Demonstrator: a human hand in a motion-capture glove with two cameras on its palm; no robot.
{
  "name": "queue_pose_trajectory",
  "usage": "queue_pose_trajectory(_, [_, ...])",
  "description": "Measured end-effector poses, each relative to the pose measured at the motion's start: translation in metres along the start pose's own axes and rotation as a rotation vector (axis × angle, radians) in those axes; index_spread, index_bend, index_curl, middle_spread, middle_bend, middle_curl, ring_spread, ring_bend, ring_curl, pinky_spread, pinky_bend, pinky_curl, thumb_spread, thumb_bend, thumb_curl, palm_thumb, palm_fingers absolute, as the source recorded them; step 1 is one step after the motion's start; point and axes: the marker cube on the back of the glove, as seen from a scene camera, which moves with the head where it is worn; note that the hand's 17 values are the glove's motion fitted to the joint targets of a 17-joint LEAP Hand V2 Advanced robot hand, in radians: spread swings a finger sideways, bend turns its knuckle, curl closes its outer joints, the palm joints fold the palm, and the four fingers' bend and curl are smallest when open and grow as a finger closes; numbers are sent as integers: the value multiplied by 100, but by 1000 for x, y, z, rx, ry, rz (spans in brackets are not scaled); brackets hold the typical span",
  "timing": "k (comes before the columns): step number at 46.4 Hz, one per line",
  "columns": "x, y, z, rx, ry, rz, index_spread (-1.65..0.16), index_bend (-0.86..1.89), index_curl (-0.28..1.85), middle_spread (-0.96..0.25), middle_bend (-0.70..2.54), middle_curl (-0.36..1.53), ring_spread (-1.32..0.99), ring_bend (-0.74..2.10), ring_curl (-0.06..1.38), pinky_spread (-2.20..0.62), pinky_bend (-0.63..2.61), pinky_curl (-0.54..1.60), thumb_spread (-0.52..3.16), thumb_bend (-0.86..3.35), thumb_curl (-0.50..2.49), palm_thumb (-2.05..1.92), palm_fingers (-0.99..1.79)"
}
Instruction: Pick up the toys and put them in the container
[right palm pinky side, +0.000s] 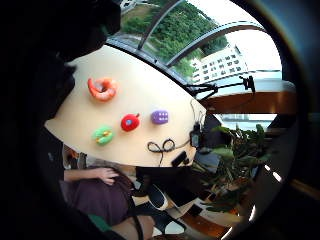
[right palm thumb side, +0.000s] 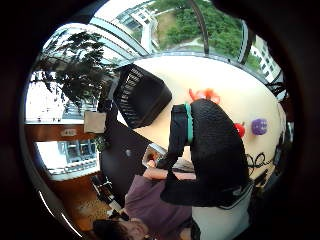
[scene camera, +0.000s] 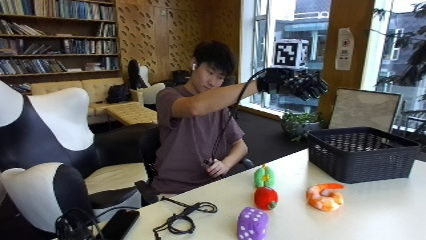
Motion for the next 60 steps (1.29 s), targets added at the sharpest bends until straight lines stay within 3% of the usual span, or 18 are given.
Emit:
queue_pose_trajectory(4, [-2,-6,8,-2,-4,-120,-13,5,2,-1,13,3,-5,43,10,-3,70,19,71,3,2,2,10])
queue_pose_trajectory(11, [-3,-36,36,-38,40,-159,-19,11,6,-4,16,8,-5,48,14,-1,83,27,107,-2,6,-4,-4])
queue_pose_trajectory(14, [-7,-51,54,-71,28,-101,-20,12,8,-3,17,10,-5,47,15,-1,86,28,116,-3,8,-5,-9])
queue_pose_trajectory(18, [-16,-74,92,-103,-14,12,-21,8,9,-4,15,13,-3,40,14,1,90,30,123,-4,9,-6,-24])
queue_pose_trajectory(38, [-27,-106,300,-382,-64,-44,-24,6,11,-5,11,16,1,31,18,4,92,33,125,-4,16,-5,-31])
queue_pose_trajectory(44, [-10,-103,324,-296,192,-72,-24,9,12,-4,10,16,2,23,18,5,89,32,118,-7,17,-9,-35])
queue_pose_trajectory(51, [-20,-108,330,-156,58,-35,-24,6,12,-4,9,16,1,25,20,5,98,35,113,-7,17,-10,-22])
queue_pose_trajectory(57, [-3,-113,332,-62,180,-70,-26,8,11,-8,12,15,-5,50,28,-4,111,38,118,-4,18,-5,0])
queue_pose_trajectory(60, [-14,-113,330,-75,52,-34,-26,10,12,-10,13,16,-11,65,32,-10,113,39,121,-3,18,-3,7])
